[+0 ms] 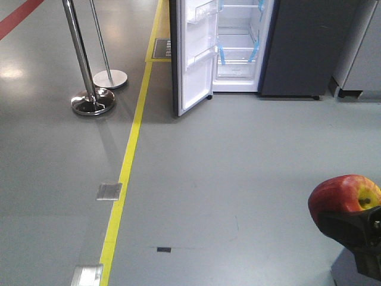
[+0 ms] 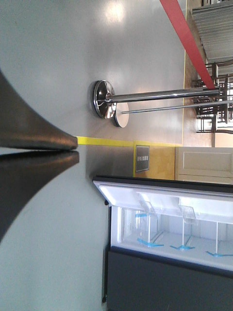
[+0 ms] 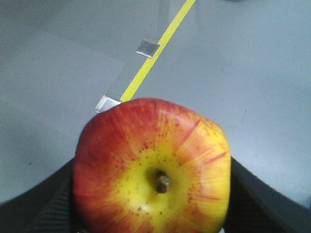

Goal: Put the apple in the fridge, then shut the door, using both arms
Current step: 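Drive toward the open refrigerator door carrying the apple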

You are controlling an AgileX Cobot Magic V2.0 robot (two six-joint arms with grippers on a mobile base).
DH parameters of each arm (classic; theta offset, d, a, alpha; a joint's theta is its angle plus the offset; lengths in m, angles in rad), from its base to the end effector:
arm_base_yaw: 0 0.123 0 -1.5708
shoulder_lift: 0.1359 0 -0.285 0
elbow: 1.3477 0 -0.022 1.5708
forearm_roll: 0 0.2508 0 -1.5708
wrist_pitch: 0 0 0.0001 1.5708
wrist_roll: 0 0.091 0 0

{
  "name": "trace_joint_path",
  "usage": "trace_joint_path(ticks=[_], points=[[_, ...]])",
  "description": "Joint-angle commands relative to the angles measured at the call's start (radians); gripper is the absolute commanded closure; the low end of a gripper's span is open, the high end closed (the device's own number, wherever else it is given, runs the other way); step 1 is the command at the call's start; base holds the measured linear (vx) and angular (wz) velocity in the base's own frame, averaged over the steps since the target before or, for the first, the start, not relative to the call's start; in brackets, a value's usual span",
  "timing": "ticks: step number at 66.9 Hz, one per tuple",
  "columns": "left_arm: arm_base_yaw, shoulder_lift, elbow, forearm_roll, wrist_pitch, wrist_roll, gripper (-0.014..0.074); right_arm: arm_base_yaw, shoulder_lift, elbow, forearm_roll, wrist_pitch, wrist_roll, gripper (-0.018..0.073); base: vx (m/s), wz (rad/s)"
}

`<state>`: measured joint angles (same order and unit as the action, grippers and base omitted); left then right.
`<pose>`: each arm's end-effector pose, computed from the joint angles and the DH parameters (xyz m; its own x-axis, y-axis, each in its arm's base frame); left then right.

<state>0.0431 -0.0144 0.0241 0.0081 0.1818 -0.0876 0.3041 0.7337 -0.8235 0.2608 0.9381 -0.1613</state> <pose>0.0559 0.0025 0.1893 -0.1001 -0.0839 -0.9914 -0.0527 0.9955 -0.0790 0.1131 0.0554 0.3462 -0.6445 -0.2072 -0.7360 -0.4419 0.8865 0.1374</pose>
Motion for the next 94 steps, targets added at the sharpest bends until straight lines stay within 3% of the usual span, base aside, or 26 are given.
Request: trace_joint_path(ticks=[1, 94], points=[[-0.002, 0.0, 0.018, -0.008, -0.073, -0.007, 0.0603, 0.001, -0.004, -0.025, 0.012, -0.063, -0.004, 0.0384, 0.42, 0.06], [-0.002, 0.0, 0.018, -0.008, -0.073, -0.007, 0.0603, 0.001, -0.004, -0.025, 0.012, -0.063, -0.004, 0.0384, 0.39, -0.02]])
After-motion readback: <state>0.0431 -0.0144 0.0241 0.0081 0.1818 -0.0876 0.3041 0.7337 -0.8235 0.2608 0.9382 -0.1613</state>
